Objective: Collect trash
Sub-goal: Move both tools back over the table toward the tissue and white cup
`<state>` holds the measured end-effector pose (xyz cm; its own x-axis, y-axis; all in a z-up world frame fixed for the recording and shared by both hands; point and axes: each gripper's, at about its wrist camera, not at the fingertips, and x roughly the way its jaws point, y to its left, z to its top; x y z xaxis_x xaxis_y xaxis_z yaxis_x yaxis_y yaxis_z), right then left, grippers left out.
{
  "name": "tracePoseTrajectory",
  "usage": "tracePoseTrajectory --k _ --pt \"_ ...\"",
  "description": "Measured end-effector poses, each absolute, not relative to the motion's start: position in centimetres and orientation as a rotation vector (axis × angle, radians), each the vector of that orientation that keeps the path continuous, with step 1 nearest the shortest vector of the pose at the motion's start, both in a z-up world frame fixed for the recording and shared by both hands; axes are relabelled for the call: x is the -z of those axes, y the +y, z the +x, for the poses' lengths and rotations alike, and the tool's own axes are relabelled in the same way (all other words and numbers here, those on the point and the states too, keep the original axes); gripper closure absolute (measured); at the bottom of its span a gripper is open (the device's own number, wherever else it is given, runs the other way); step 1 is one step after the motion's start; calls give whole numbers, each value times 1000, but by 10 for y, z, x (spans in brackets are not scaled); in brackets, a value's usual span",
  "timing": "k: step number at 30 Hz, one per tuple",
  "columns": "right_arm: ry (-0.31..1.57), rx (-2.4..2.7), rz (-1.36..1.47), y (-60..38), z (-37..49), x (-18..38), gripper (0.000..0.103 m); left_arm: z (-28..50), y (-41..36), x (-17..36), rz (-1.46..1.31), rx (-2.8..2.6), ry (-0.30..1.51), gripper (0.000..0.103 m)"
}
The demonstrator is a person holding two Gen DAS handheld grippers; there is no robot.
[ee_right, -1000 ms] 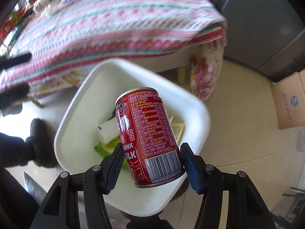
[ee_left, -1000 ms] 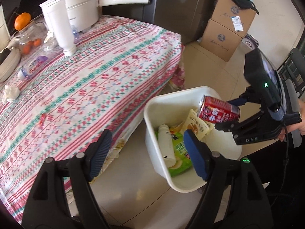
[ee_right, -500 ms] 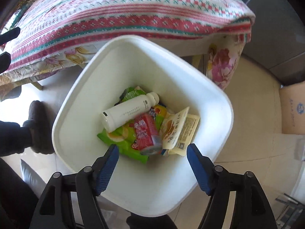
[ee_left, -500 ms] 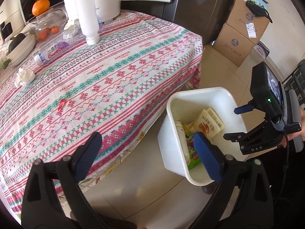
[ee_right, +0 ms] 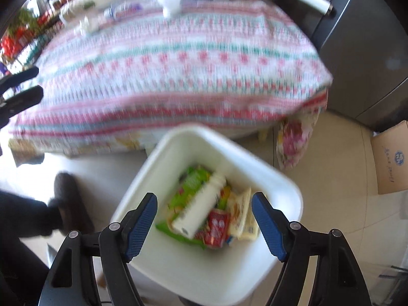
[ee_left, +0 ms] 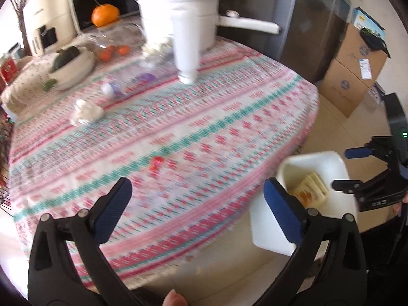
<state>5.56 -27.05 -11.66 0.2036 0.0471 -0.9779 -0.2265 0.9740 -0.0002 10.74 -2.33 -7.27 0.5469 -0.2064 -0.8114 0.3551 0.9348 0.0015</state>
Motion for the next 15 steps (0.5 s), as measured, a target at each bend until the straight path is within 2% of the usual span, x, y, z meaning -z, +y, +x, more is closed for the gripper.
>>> tracePoseTrajectory --k 3,15 --pt "1259 -181 -154 -256 67 100 20 128 3 69 158 256 902 1" --pt "1105 -215 -175 -193 132 100 20 229 103 106 49 77 934 1"
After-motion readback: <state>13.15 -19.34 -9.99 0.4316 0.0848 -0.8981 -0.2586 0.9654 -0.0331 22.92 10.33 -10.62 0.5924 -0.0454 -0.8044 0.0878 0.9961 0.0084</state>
